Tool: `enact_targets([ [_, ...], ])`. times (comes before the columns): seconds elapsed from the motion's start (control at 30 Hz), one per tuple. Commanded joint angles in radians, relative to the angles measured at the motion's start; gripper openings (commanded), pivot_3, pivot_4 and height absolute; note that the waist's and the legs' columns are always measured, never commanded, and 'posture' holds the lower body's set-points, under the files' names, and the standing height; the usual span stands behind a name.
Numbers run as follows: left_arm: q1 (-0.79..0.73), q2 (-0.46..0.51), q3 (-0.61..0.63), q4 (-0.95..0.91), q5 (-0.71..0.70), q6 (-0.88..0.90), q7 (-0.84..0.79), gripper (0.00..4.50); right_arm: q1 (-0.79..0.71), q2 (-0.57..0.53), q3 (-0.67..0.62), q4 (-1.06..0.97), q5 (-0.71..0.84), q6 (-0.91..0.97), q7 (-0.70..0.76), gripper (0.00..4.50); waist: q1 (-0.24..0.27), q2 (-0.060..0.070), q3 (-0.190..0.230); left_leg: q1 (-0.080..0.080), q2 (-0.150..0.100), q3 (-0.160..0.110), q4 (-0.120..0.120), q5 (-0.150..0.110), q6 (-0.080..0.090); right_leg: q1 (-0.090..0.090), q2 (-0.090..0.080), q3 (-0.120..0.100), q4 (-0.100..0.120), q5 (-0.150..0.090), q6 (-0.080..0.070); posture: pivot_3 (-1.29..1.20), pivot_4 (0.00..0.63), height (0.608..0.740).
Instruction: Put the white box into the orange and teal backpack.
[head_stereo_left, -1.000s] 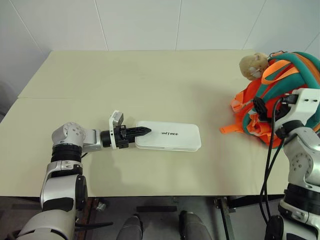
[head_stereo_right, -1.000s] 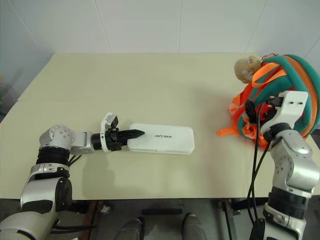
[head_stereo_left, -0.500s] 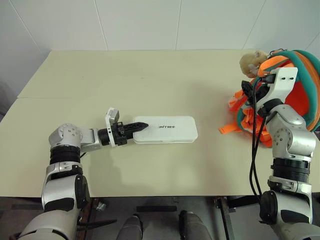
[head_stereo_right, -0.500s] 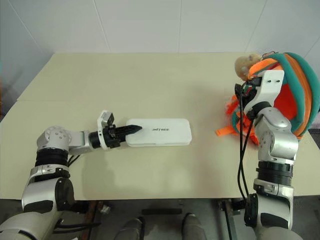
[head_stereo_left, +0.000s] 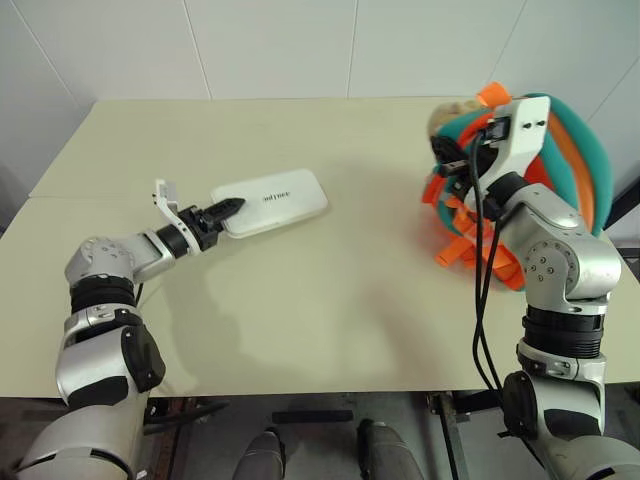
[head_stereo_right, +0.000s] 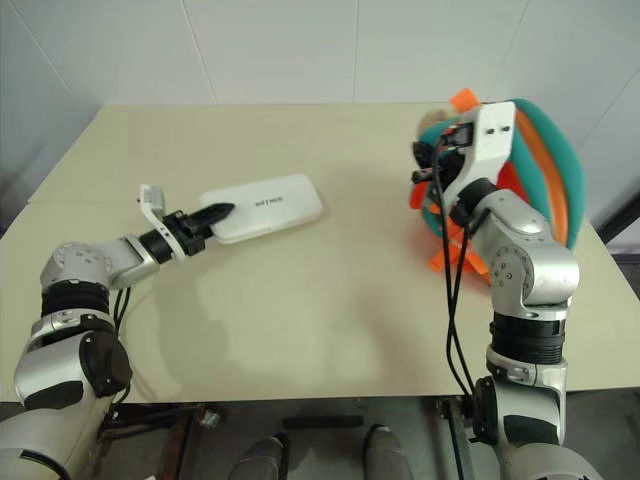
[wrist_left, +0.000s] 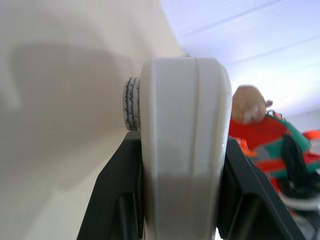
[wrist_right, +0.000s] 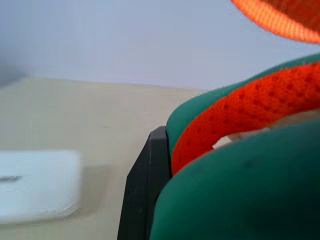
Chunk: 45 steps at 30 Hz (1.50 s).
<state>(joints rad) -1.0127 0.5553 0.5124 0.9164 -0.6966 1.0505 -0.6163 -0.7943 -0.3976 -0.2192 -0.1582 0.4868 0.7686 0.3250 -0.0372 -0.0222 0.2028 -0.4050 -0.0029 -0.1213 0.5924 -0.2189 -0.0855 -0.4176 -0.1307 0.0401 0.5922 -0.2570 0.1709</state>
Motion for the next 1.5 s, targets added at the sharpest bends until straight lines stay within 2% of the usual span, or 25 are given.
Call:
enact_targets([
  [0.03, -0.039, 0.033, -0.003, 0.003, 0.010, -0.065, -0.076, 1.32, -0.045, 0.015, 0.015, -0.162, 0.131, 0.080, 0.039, 0.00, 0.000, 0.000, 0.000, 0.000, 0.000, 0.000, 0.000, 0.000, 0.000, 0.000, 0.000, 0.000, -0.001, 0.000, 0.000, 0.00, 0.150, 0.740],
  [0.17, -0.060, 0.054, -0.029, 0.017, 0.038, -0.129, -0.142, 1.32, -0.046, 0.010, 0.030, -0.270, 0.280, 0.175, 0.087, 0.00, 0.002, 0.000, 0.000, -0.001, 0.000, 0.000, -0.001, 0.000, 0.000, 0.000, 0.000, 0.000, -0.001, -0.001, 0.001, 0.00, 0.150, 0.740],
  [0.4, -0.096, 0.094, -0.090, 0.036, 0.078, -0.155, -0.262, 1.32, -0.018, -0.120, 0.023, -0.363, 0.496, 0.288, 0.221, 0.00, 0.008, 0.000, 0.000, -0.002, 0.000, 0.000, -0.001, -0.001, 0.002, 0.000, 0.000, 0.000, -0.001, -0.001, 0.001, 0.00, 0.150, 0.740],
  [0.57, -0.128, 0.122, -0.110, 0.067, 0.102, -0.173, -0.313, 1.32, 0.030, -0.217, 0.025, -0.399, 0.585, 0.296, 0.303, 0.00, 0.009, 0.000, 0.000, -0.002, 0.000, 0.000, 0.000, -0.001, 0.002, 0.000, 0.000, -0.001, -0.001, -0.001, 0.001, 0.00, 0.150, 0.740],
  [0.73, -0.163, 0.146, -0.132, 0.096, 0.133, -0.203, -0.363, 1.32, 0.081, -0.301, -0.019, -0.434, 0.743, 0.290, 0.411, 0.00, 0.006, -0.001, 0.001, -0.002, 0.000, 0.000, 0.000, -0.001, 0.002, 0.000, 0.000, -0.001, -0.001, -0.001, 0.001, 0.00, 0.150, 0.740],
  [0.87, -0.192, 0.160, -0.156, 0.117, 0.162, -0.222, -0.411, 1.32, 0.143, -0.403, -0.029, -0.450, 0.745, 0.259, 0.537, 0.00, 0.009, -0.001, 0.001, -0.002, 0.000, 0.000, 0.000, -0.002, 0.002, 0.000, 0.000, -0.001, -0.001, -0.002, 0.002, 0.00, 0.150, 0.740],
  [1.03, -0.226, 0.173, -0.174, 0.147, 0.194, -0.243, -0.459, 1.32, 0.120, -0.481, -0.041, -0.404, 0.736, 0.220, 0.618, 0.00, 0.008, -0.003, 0.002, -0.002, 0.000, 0.000, 0.002, -0.002, 0.003, 0.000, 0.000, -0.001, -0.002, -0.002, 0.002, 0.00, 0.150, 0.740],
  [1.17, -0.232, 0.175, -0.188, 0.149, 0.210, -0.277, -0.548, 1.32, 0.172, -0.477, 0.002, -0.401, 0.615, 0.119, 0.676, 0.00, 0.009, -0.004, 0.002, -0.001, 0.000, 0.000, 0.002, -0.002, 0.002, 0.000, 0.000, -0.001, -0.002, -0.003, 0.002, 0.00, 0.150, 0.740],
  [1.27, -0.202, 0.180, -0.205, 0.105, 0.207, -0.341, -0.702, 1.32, 0.198, -0.468, 0.029, -0.389, 0.555, 0.072, 0.678, 0.00, 0.009, -0.004, 0.003, -0.002, 0.000, 0.000, 0.002, -0.002, 0.002, 0.000, 0.000, -0.001, -0.001, -0.003, 0.002, 0.00, 0.150, 0.740],
  [1.5, -0.156, 0.208, -0.170, 0.016, 0.152, -0.407, -0.933, 1.32, 0.241, -0.465, 0.032, -0.372, 0.521, 0.032, 0.676, 0.00, 0.009, -0.005, 0.003, -0.002, 0.000, 0.000, 0.002, -0.002, 0.002, 0.000, 0.000, -0.001, 0.000, -0.003, 0.002, 0.00, 0.150, 0.740],
])
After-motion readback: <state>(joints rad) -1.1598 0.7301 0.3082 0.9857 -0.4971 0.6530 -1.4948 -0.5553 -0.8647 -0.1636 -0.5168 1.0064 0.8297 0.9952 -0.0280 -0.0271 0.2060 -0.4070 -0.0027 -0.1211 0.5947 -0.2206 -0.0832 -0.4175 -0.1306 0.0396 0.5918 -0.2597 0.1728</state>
